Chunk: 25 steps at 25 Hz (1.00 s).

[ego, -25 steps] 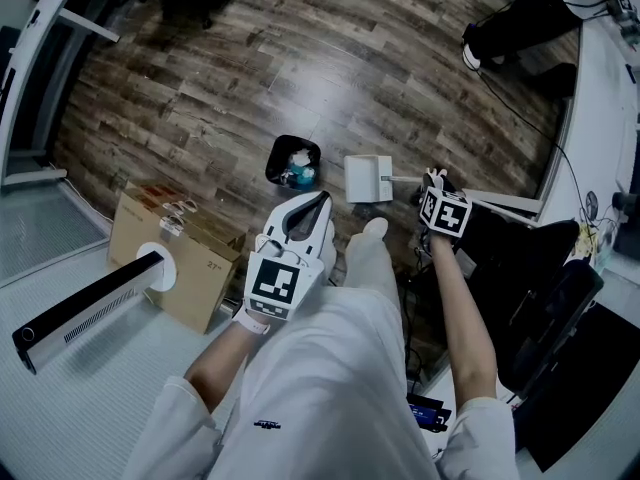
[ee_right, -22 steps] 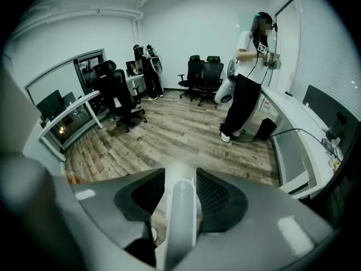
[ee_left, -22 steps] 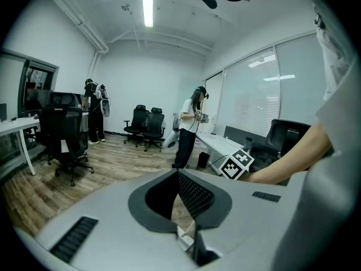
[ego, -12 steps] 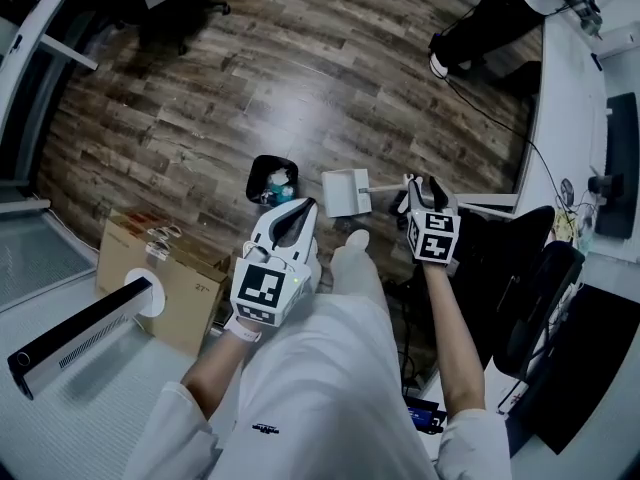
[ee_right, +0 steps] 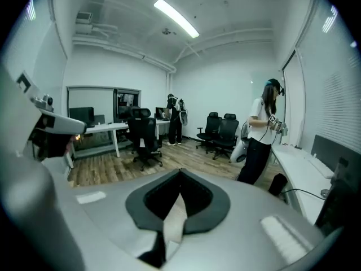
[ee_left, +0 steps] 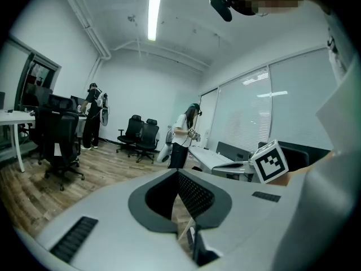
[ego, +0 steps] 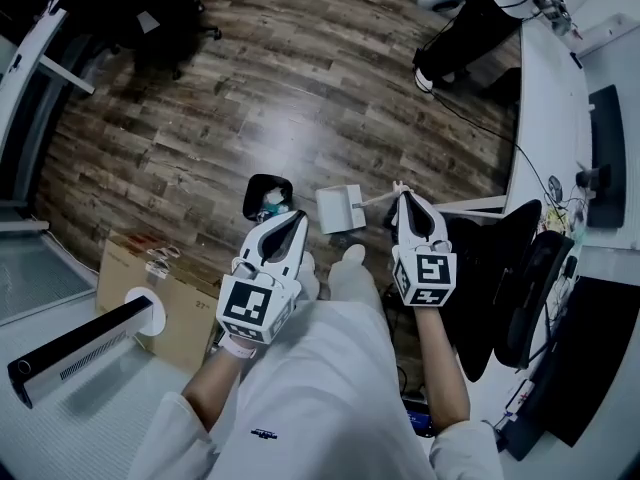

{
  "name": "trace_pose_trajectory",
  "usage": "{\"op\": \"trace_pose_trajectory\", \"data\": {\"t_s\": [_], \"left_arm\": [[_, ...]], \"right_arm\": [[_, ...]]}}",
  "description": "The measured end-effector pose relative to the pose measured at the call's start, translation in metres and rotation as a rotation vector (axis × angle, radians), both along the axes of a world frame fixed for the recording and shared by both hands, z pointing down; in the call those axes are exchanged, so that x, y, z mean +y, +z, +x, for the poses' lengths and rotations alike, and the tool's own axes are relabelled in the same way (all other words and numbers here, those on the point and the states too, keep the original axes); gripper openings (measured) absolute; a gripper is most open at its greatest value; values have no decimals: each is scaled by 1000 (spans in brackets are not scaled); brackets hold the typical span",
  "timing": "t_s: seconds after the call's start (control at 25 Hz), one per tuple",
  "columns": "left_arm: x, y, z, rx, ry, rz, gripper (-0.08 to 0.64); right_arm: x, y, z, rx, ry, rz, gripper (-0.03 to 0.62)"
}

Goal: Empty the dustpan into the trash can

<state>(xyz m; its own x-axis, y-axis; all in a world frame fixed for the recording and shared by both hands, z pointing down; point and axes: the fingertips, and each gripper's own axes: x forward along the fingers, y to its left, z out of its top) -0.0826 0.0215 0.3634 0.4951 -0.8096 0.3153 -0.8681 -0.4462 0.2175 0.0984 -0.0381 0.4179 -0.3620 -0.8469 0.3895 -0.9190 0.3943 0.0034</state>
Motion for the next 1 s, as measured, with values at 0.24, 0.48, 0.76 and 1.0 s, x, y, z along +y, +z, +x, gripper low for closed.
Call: {"op": "trace_pose_trajectory", "data": {"t_s": [0.24, 0.48, 0.76, 1.0], "left_arm": [[13, -22, 2, 12, 19, 36, 6], [20, -44, 4, 18, 19, 56, 6], [18, -67, 10, 25, 49, 105, 6], [15, -75, 13, 13, 71, 127, 6]], "right_arm": [[31, -55, -10, -74, -18, 92, 12], [58, -113, -15, -82, -40, 208, 12], [71, -134, -9, -100, -5, 251, 12], [72, -146, -2, -117, 18, 285, 11]]}}
